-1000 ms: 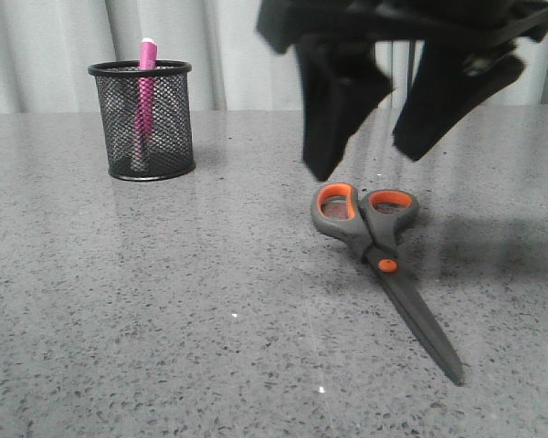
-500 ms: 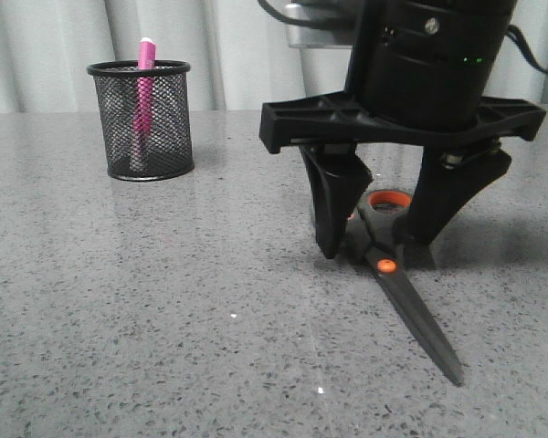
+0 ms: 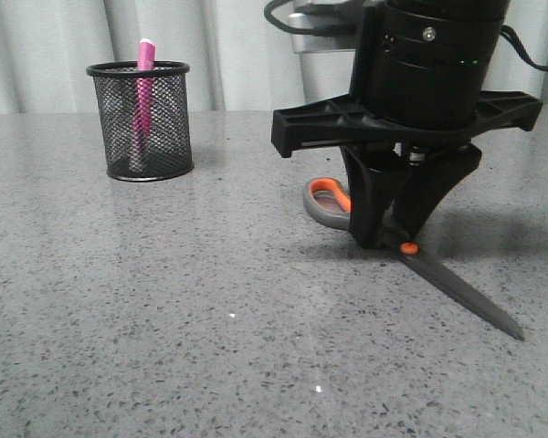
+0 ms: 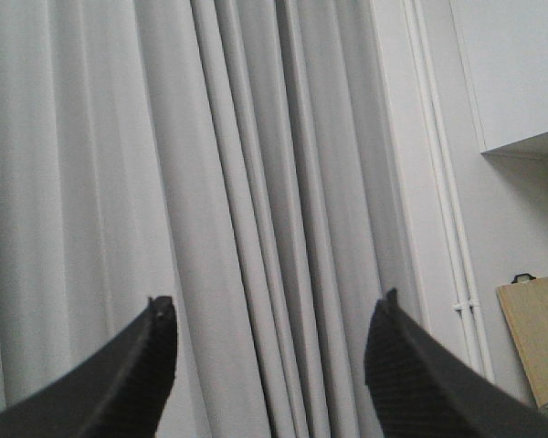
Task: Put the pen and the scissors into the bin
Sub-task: 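Lift the scissors with the right gripper and carry them over the cup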
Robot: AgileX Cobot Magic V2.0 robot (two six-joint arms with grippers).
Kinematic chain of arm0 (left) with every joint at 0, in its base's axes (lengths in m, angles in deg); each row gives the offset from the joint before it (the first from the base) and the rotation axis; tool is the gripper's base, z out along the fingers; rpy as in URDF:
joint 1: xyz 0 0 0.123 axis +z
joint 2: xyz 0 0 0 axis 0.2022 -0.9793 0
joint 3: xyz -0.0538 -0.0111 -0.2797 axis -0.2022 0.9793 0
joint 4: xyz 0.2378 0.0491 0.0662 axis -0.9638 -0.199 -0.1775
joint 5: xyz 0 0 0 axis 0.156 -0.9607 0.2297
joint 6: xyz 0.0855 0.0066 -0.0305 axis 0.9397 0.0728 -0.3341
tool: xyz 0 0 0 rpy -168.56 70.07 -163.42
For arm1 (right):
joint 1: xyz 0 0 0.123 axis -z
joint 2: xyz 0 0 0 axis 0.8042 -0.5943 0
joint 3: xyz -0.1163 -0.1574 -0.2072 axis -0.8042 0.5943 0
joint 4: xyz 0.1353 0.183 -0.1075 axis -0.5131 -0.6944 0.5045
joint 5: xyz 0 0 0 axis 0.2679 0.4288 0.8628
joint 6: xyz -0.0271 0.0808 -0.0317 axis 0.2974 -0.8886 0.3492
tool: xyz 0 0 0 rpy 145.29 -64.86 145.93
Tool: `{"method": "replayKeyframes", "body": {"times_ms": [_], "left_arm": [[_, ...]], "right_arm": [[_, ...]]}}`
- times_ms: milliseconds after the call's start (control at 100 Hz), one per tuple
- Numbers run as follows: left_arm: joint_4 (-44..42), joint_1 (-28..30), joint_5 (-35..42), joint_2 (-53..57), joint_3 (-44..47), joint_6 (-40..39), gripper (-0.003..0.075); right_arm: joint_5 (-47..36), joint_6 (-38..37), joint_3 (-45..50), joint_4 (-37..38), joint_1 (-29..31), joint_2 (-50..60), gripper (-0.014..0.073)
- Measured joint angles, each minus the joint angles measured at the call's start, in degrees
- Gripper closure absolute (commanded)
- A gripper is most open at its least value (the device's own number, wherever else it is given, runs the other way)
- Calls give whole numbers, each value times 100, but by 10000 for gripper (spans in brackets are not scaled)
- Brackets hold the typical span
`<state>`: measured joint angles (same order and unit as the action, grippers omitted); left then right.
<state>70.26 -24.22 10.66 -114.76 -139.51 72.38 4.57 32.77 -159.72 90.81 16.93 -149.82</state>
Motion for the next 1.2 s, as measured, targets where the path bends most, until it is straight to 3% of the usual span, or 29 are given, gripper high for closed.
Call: {"method": "replayKeyframes", "body": {"times_ms": [240, 490, 830, 1200], "left_arm": [[0, 0, -10, 0, 0, -13, 311], [0, 0, -13, 0, 0, -13, 353], [-145, 0, -94, 0, 0, -13, 368], [-506, 0, -175, 0, 4, -17, 369]], "right_arm": [[-147, 188, -873, 166, 0, -124, 662], [-1869, 238, -2333, 200, -56, 148, 662], [-4948, 250, -2429, 247, -56, -310, 664], [-5798, 260, -2429, 260, -179, -1602, 664]]}}
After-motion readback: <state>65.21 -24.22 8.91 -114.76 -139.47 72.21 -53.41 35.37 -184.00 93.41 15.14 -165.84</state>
